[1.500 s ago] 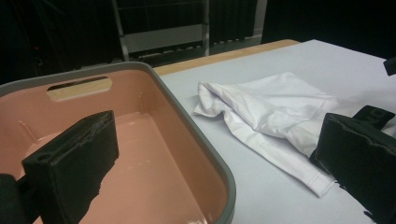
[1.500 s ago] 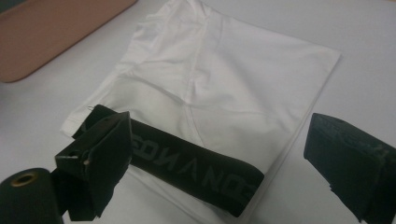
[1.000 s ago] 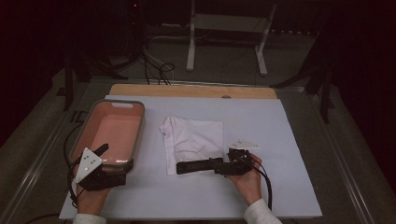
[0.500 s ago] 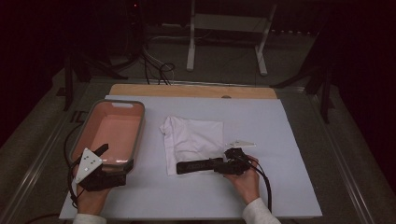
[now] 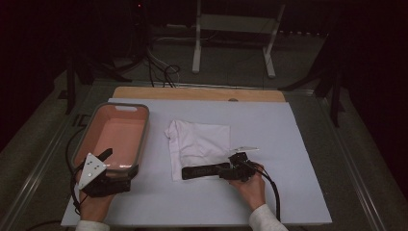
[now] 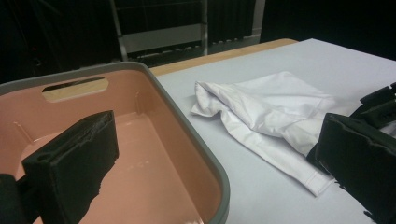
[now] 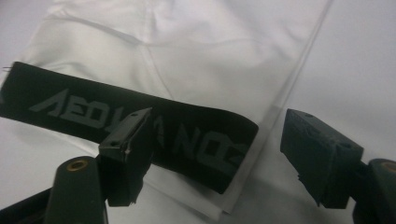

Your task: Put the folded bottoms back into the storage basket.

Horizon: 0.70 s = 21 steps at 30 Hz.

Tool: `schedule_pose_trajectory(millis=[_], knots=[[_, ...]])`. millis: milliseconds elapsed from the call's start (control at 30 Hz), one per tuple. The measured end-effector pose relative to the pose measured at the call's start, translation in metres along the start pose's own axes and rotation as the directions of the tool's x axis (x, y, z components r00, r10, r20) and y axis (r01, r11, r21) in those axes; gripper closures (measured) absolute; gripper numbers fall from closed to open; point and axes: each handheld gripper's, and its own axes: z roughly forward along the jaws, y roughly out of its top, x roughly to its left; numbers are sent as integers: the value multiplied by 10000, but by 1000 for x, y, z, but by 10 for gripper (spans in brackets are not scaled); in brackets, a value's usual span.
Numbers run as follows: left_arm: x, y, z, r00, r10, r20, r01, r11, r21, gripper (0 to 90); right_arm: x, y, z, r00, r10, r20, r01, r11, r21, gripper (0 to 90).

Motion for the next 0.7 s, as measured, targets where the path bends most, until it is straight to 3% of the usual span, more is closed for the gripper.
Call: schedule_pose_trajectory(millis=[200, 267, 400, 533, 700], knots=[[0, 0, 0, 10000, 18, 5, -18, 10000, -4, 2, -4, -1, 0, 9986, 536, -27, -536, 9985, 100, 312], [-1, 0, 1, 10000, 6, 17, -5, 10000, -19, 2, -3, -1, 0, 9985, 549, 48, -549, 9984, 137, 356], [-2, 0, 1, 10000, 43, 36, -43, 10000, 10, 2, -1, -1, -1, 9974, 654, -291, -648, 9977, 222, 466], [-2, 0, 2, 10000, 44, 40, -44, 10000, 8, 2, 4, -1, 0, 9967, 794, -184, -789, 9966, 255, 521], [-2, -1, 2, 10000, 64, 40, -65, 10000, 48, 2, 6, -1, 0, 9860, 1640, -305, -1626, 9856, 461, 633]])
